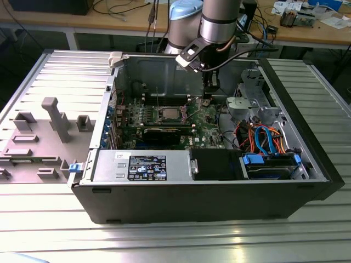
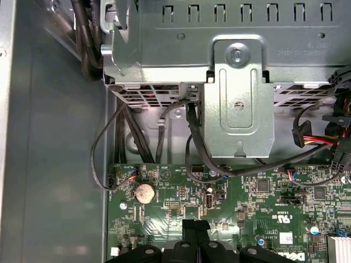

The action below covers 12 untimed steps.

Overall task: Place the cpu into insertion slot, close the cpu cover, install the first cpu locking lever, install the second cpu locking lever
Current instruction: 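Close the cpu cover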

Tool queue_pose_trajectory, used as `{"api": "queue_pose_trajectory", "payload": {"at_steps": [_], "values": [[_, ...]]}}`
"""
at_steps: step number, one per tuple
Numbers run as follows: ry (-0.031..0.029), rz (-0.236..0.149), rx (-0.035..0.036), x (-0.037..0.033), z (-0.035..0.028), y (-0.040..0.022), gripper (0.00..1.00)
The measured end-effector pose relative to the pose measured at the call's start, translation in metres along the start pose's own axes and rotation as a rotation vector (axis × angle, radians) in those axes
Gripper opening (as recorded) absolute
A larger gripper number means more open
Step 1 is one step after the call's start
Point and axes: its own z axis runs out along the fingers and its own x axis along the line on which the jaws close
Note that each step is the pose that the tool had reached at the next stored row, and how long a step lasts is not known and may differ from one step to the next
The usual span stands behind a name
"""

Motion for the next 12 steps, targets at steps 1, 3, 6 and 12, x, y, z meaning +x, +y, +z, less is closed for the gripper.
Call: {"api": "queue_pose_trajectory", "payload": {"at_steps": [1,3,6,12], "values": [[-0.0002,0.0,0.0007,0.0,0.0012,0.0007,0.11],[-0.0001,-0.003,0.0035,0.0,0.0063,0.0055,0.11],[0.0001,-0.005,0.0037,0.0,0.0105,0.0052,0.11],[0.0006,-0.009,0.0037,0.0001,0.0175,0.0,0.11]]}}
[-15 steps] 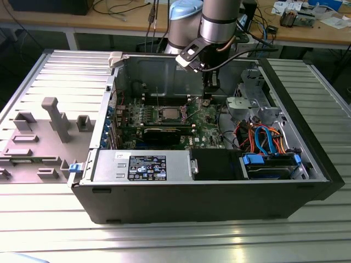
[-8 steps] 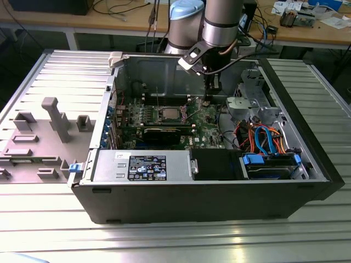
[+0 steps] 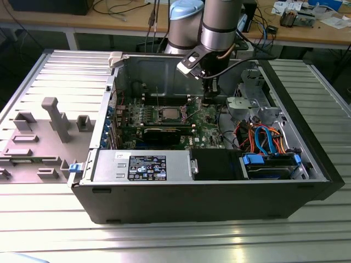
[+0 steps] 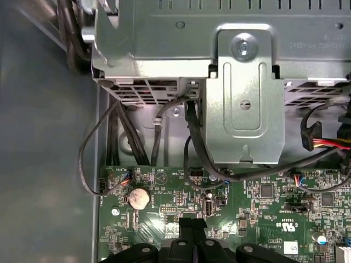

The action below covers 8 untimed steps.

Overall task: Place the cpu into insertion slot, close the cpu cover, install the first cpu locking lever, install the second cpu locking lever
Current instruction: 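Close the cpu cover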

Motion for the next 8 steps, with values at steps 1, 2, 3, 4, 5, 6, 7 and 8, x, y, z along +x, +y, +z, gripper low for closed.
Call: {"api": "queue_pose_trajectory", "payload": {"at_steps": [1,2,3,4,5,6,7,8], "values": [[0.0001,0.0,0.0,0.0,0.0002,-0.0025,0.11],[0.0002,0.0,0.0001,0.0,0.0002,-0.005,0.11],[0.0004,0.0,0.0,0.0,0.0002,-0.0063,0.11],[0.0006,0.0,0.0,0.0001,0.0002,-0.0081,0.11],[0.0005,0.0,0.0,0.0001,0.0002,-0.0082,0.11],[0.0006,0.0,0.0,0.0001,0.0002,-0.0082,0.11],[0.0006,0.0,0.0,0.0001,0.0002,-0.0083,0.11],[0.0005,0.0,0.0,0.0001,0.0002,-0.0083,0.11]]}}
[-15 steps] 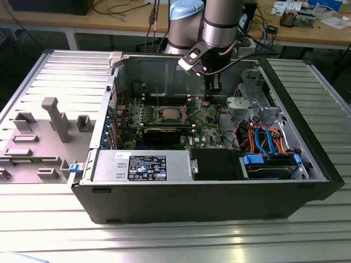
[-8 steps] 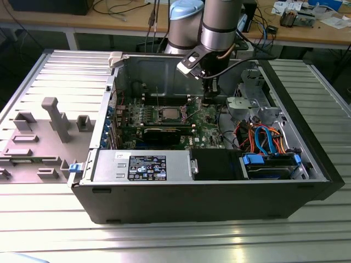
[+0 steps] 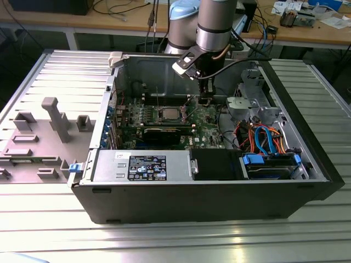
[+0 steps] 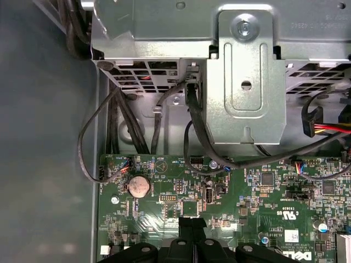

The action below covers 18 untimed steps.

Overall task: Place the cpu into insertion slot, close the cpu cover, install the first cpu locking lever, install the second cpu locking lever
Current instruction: 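Close the cpu cover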

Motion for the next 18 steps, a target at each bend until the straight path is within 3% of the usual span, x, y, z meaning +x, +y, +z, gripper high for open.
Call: {"api": "queue_pose_trajectory", "payload": {"at_steps": [18], "values": [[0.0001,0.0,0.0,0.0001,-0.0002,-0.0072,0.11]]}}
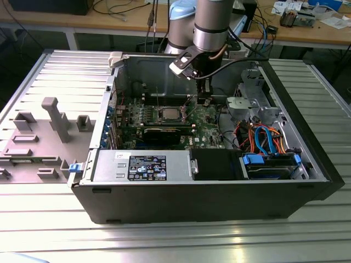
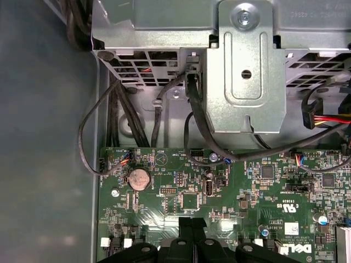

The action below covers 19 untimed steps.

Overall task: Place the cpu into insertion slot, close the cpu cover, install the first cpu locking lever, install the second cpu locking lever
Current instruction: 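Close the cpu cover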

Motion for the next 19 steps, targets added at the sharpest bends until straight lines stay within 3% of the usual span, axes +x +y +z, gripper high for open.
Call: {"api": "queue_pose_trajectory", "payload": {"at_steps": [19], "values": [[0.0,0.0,0.0,0.0001,-0.0001,-0.0046,0.11]]}}
